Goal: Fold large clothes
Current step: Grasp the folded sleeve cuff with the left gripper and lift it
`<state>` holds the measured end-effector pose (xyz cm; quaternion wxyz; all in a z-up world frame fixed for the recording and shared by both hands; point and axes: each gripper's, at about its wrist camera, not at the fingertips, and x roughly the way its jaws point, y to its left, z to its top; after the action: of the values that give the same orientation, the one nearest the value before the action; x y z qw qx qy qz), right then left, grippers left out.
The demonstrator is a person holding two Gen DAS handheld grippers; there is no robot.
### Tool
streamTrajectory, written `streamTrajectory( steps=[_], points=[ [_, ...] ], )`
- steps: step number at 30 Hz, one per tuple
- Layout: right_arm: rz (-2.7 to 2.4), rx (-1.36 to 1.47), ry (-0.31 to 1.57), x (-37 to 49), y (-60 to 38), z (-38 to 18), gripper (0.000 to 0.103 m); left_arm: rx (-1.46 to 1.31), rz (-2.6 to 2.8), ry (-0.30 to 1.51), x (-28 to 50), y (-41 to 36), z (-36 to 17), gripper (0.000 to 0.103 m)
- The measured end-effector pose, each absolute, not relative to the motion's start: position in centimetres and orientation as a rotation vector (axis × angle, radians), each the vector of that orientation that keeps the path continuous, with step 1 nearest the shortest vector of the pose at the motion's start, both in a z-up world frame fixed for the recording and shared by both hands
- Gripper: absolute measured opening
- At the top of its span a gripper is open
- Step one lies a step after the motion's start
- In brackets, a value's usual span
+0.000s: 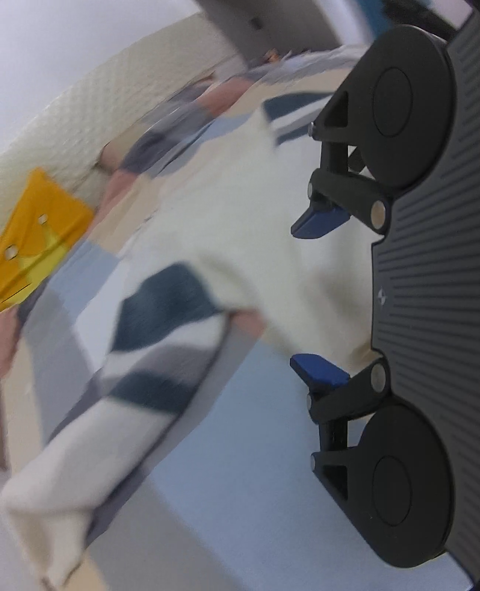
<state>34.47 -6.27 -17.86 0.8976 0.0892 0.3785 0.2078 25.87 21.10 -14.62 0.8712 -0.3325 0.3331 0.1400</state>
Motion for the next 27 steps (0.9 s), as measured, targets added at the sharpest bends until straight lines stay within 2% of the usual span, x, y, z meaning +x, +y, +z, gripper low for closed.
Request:
streamTrajectory(
  steps=[10, 18, 27],
  points=[
    [0.440, 0.201, 0.784, 34.6, -6.6, -17.9, 0.057, -0.873, 0.555, 0.615, 27.1, 31.6, -13.4, 0.078],
    [0.434, 0.183, 0.776, 34.6, -6.4, -18.1, 0.057, -1.037, 0.745, 0.552, 26.3, 40.6, -16.5, 0.078],
    [0.424, 0.148, 0.758, 35.1, -5.7, -18.5, 0.057, -1.133, 0.828, 0.455, 25.5, 46.5, -18.5, 0.078]
  ],
)
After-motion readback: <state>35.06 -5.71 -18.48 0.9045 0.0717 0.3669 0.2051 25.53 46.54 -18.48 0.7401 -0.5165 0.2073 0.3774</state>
